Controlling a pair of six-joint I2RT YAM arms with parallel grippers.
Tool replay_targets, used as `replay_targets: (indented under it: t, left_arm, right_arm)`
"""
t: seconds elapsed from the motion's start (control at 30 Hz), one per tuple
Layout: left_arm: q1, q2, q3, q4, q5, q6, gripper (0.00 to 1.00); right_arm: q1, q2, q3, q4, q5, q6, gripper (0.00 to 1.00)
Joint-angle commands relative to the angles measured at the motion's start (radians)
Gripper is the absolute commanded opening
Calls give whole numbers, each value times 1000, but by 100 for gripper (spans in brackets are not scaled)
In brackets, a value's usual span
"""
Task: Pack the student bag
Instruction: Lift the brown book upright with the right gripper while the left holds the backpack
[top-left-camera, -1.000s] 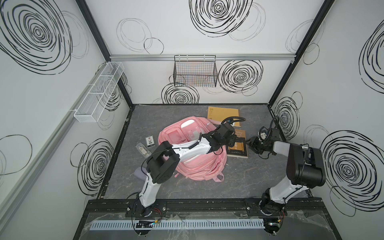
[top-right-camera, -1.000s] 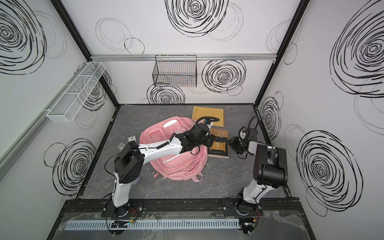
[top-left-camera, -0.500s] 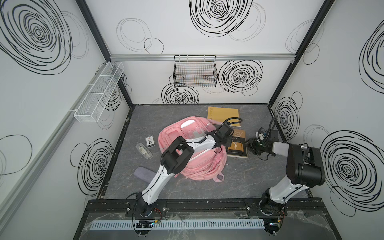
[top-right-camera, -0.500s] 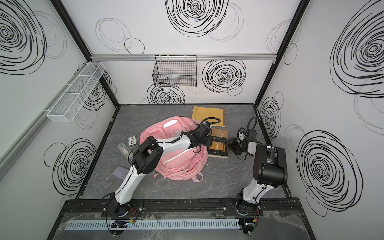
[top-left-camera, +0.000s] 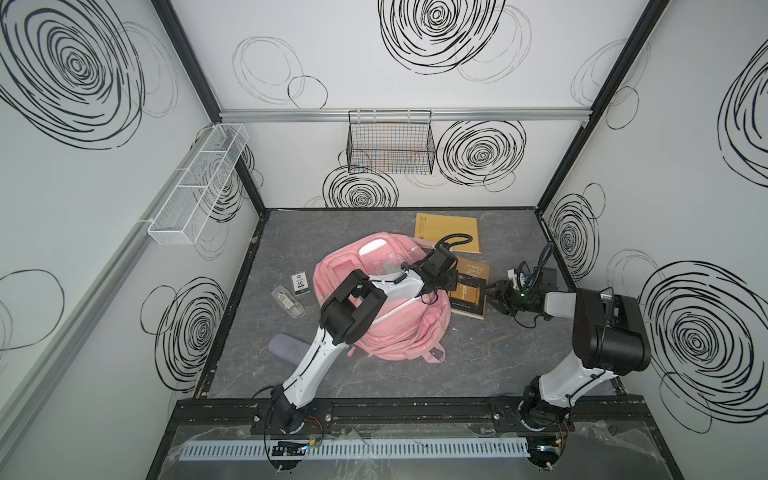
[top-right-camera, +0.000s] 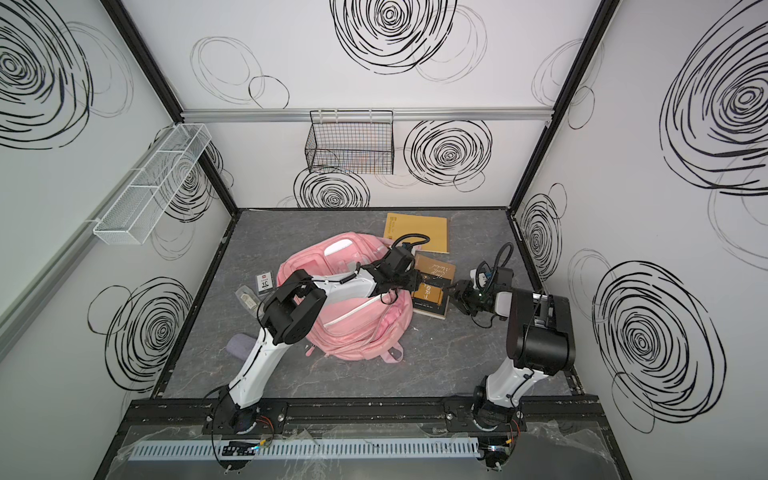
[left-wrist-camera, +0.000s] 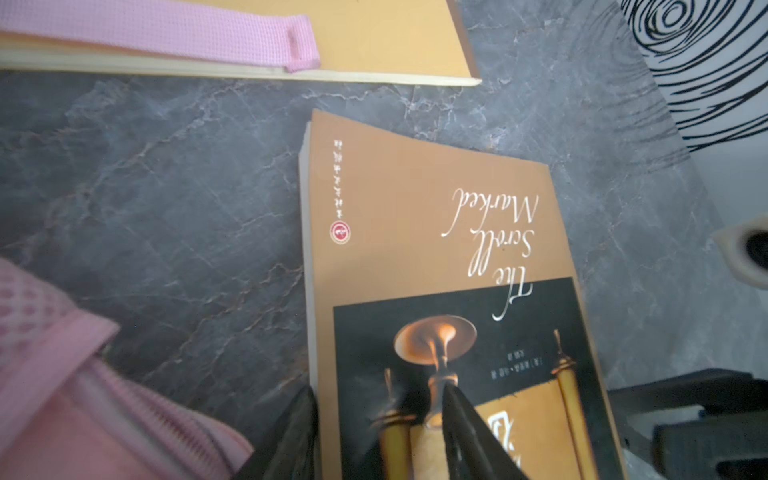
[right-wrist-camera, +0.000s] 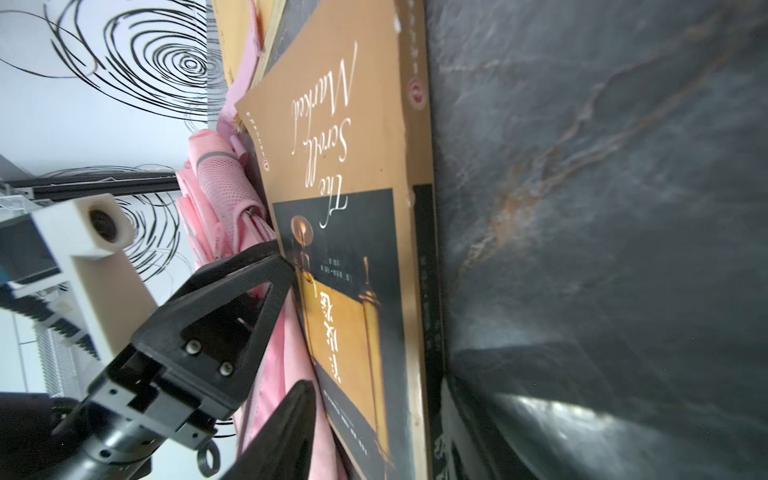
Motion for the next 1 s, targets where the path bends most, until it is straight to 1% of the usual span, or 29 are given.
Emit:
replay_targets:
  t: [0.0, 0.1, 0.27, 0.43, 0.53, 0.63, 0.7, 0.77, 0.83, 0.9, 0.97]
  left_arm:
    - [-27, 36, -56, 14, 122, -71, 51]
    - [-27, 39, -68, 28, 137, -84, 51]
    - [-27, 33, -93, 64, 153, -111, 50]
    - [-26, 39, -112, 96, 172, -136, 50]
    - [-26, 42, -124, 116, 184, -149, 49]
    - [-25, 47, -129, 125, 191, -156, 49]
    - [-23, 49, -130, 133, 197, -161, 49]
    - [-23, 49, -130, 135, 199, -163, 49]
    - [-21, 43, -135, 141, 202, -167, 49]
    - [-18, 29, -144, 154, 209, -171, 49]
    - [-14, 4, -147, 166, 213, -171, 49]
  right_arm:
    - [21, -44, -16, 163, -178, 106, 52]
    - [24, -50, -35, 250, -192, 173, 51]
    - [34, -39, -70, 355, -167, 248, 50]
    - [71, -6, -86, 485, -159, 332, 49]
    - [92, 14, -91, 563, -176, 383, 49]
    - [106, 23, -94, 599, -180, 409, 49]
    - [111, 28, -94, 593, -174, 409, 49]
    - [112, 30, -89, 548, -158, 387, 48]
    - [111, 26, -61, 417, -120, 306, 43]
    - [106, 10, -34, 285, -66, 228, 35]
    - [96, -20, -20, 209, -21, 185, 30]
